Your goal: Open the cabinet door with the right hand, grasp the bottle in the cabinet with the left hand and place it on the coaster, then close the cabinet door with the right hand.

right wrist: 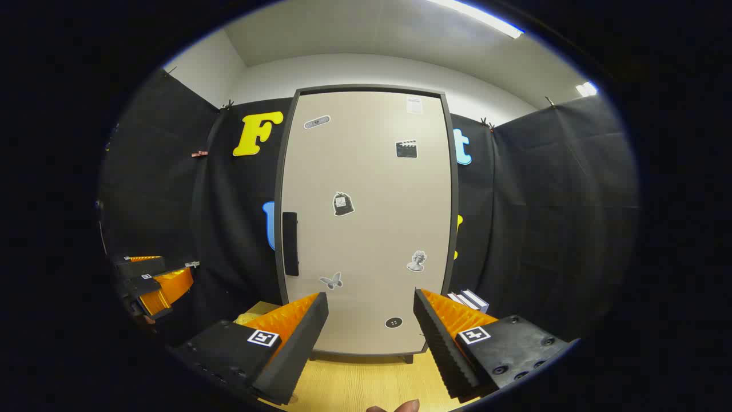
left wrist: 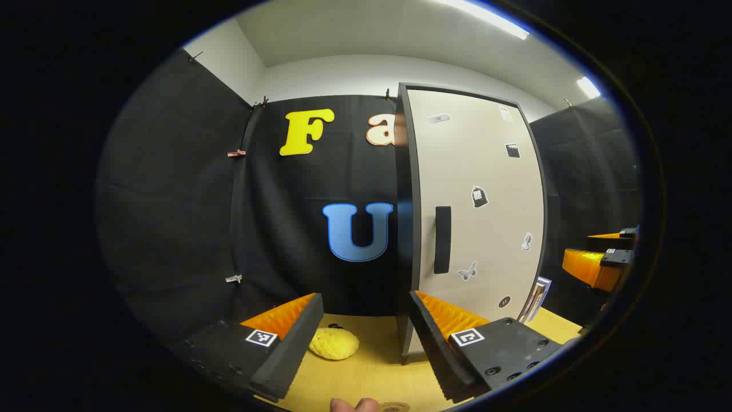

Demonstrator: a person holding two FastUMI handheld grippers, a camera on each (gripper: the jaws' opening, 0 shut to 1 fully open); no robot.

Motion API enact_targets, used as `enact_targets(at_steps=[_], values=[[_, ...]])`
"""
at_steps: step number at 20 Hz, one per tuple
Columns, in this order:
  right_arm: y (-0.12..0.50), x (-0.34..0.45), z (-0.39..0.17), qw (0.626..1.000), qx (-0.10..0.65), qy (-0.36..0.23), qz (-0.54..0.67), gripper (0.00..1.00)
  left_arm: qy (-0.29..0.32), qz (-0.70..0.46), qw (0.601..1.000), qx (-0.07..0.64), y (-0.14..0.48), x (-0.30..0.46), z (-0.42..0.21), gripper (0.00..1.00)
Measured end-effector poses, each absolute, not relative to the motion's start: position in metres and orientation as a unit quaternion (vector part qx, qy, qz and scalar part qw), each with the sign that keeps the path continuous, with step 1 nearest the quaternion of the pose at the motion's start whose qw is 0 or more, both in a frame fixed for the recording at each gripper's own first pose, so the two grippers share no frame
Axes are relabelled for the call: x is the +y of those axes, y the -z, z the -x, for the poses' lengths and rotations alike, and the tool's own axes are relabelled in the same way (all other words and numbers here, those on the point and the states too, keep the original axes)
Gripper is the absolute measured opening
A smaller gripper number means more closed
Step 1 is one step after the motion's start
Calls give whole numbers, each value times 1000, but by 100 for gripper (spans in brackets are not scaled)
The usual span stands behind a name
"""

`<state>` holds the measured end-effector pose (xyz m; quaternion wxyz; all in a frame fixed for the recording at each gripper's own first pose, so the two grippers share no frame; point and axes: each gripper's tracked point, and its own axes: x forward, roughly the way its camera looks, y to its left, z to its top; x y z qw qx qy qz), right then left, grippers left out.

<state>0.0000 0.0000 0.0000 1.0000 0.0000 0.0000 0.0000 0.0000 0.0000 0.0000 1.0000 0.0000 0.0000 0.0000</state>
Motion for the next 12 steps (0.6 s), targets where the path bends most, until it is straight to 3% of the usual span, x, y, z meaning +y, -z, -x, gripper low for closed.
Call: enact_targets(at_steps=[12], values=[[0, 1, 4, 1000, -1, 1, 1, 98, 8, -7, 1000, -4, -1, -3, 2, 95]])
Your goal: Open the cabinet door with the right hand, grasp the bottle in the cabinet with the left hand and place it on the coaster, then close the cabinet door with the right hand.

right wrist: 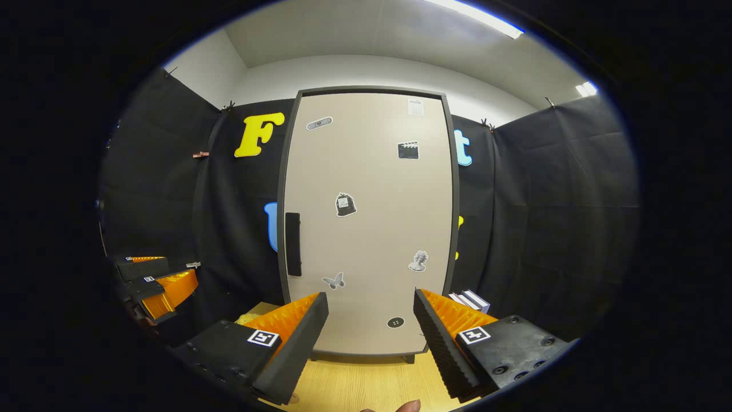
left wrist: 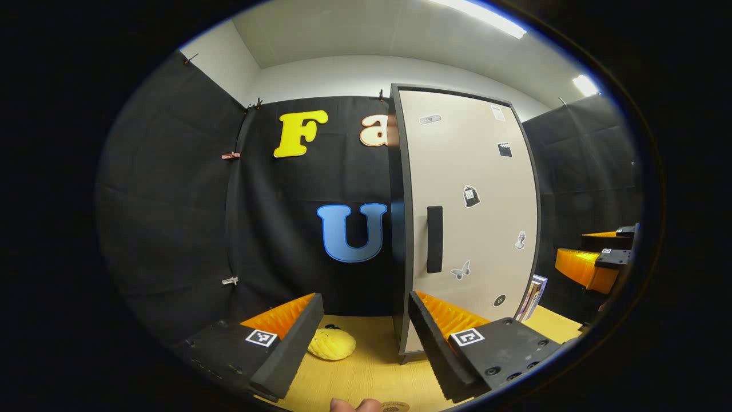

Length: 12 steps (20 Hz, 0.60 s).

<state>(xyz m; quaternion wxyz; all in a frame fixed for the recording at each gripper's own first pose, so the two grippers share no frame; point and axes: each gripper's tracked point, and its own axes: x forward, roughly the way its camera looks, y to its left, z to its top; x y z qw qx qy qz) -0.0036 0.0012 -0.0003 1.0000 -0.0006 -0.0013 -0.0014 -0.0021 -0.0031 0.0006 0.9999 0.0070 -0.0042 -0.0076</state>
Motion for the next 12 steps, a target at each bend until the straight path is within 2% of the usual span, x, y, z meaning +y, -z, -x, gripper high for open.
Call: enact_targets(at_steps=[2, 7, 12], values=[[0, 3, 2, 1000, -1, -2, -3, 98, -9, -11, 1000, -4, 0, 5, 1, 94], [2, 0, 0, 1000, 0, 4, 8, 98, 14, 8, 1000, -1, 4, -4, 0, 95], [3, 17, -6, 1000, 1, -13, 4, 98, 18, -15, 1000, -15, -2, -1, 0, 95]])
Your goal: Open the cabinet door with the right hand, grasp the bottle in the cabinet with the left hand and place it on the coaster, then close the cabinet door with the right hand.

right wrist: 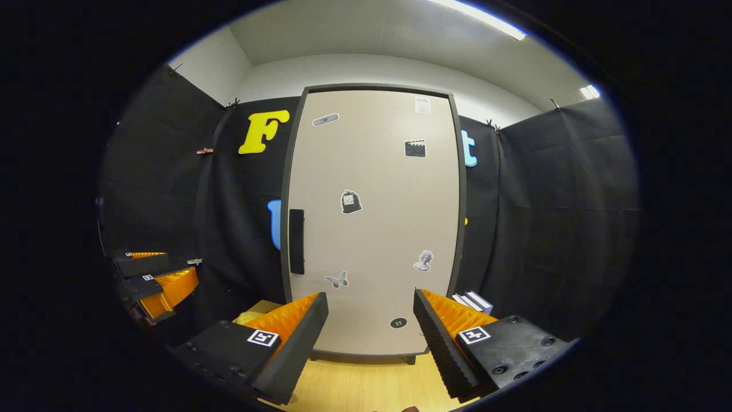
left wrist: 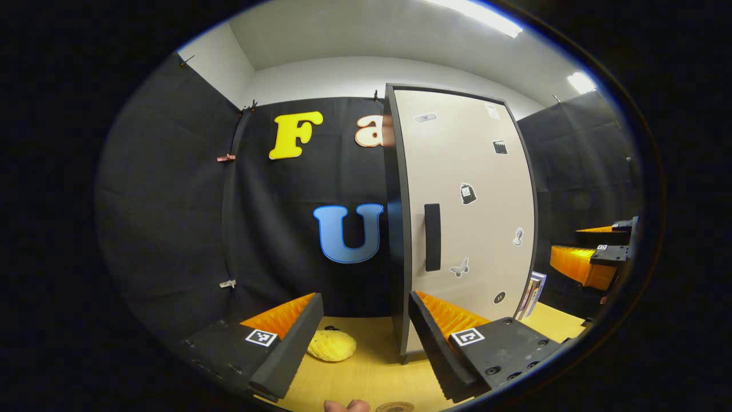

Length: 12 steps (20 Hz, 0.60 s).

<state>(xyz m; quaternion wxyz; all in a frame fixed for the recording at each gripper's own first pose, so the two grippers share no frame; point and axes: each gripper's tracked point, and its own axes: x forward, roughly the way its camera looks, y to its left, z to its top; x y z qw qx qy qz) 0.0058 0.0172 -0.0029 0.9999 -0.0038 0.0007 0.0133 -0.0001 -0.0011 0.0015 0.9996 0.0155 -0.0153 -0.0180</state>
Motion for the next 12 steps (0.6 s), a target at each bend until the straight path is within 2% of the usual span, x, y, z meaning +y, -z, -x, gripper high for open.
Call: enact_targets(at_steps=[4, 12], values=[[-9, 35, -20, 999, -17, -23, -24, 97, 13, -5, 1000, -19, -2, 5, -4, 94], [-16, 69, -87, 996, -14, -25, -80, 98, -5, 9, 1000, 5, 23, 37, -14, 95]])
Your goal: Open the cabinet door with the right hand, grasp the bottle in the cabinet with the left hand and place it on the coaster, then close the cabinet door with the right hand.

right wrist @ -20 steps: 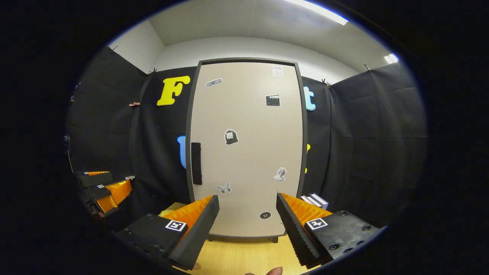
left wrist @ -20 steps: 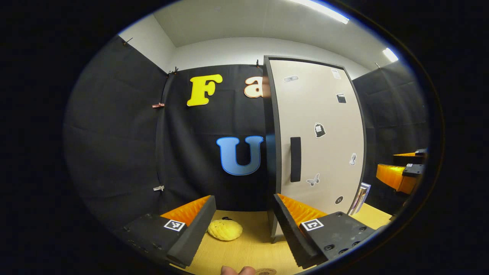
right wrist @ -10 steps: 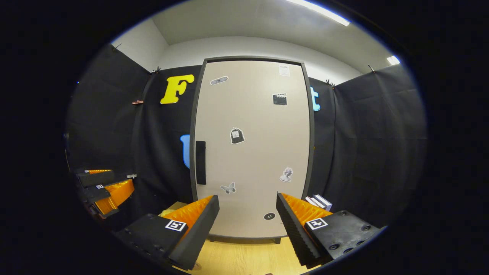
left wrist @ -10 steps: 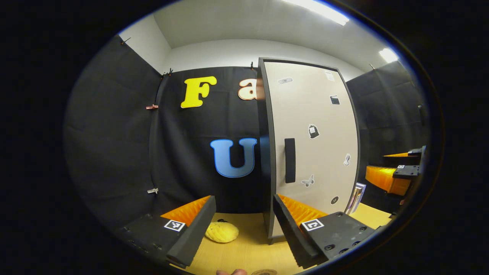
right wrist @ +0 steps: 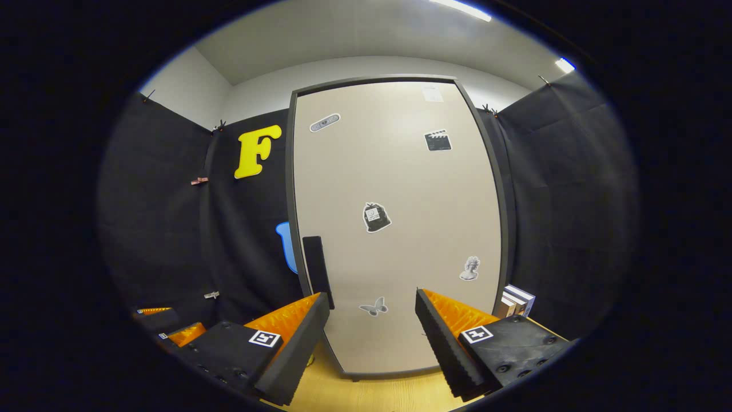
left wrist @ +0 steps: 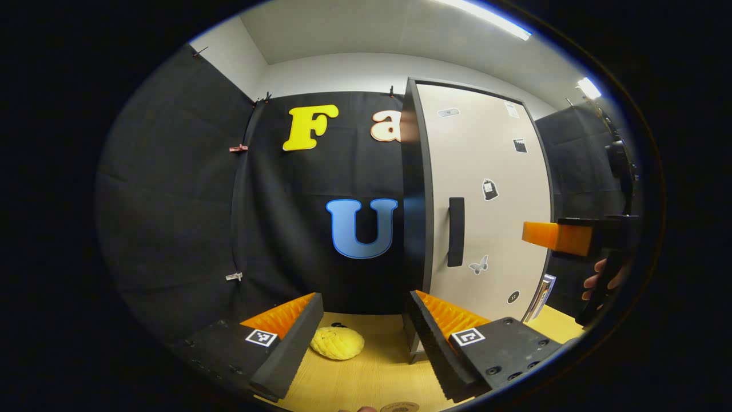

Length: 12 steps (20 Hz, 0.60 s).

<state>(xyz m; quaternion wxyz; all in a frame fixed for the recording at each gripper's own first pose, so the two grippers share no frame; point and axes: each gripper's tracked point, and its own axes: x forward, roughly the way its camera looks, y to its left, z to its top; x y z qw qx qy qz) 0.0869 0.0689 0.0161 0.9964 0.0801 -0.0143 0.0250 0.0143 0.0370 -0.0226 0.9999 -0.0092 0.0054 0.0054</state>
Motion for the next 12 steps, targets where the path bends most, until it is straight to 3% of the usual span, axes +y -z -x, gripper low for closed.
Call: enact_targets(at_steps=[12], values=[[-1, 129, -175, 997, -4, -31, -68, 98, -21, 18, 999, 38, 55, 68, -26, 95]])
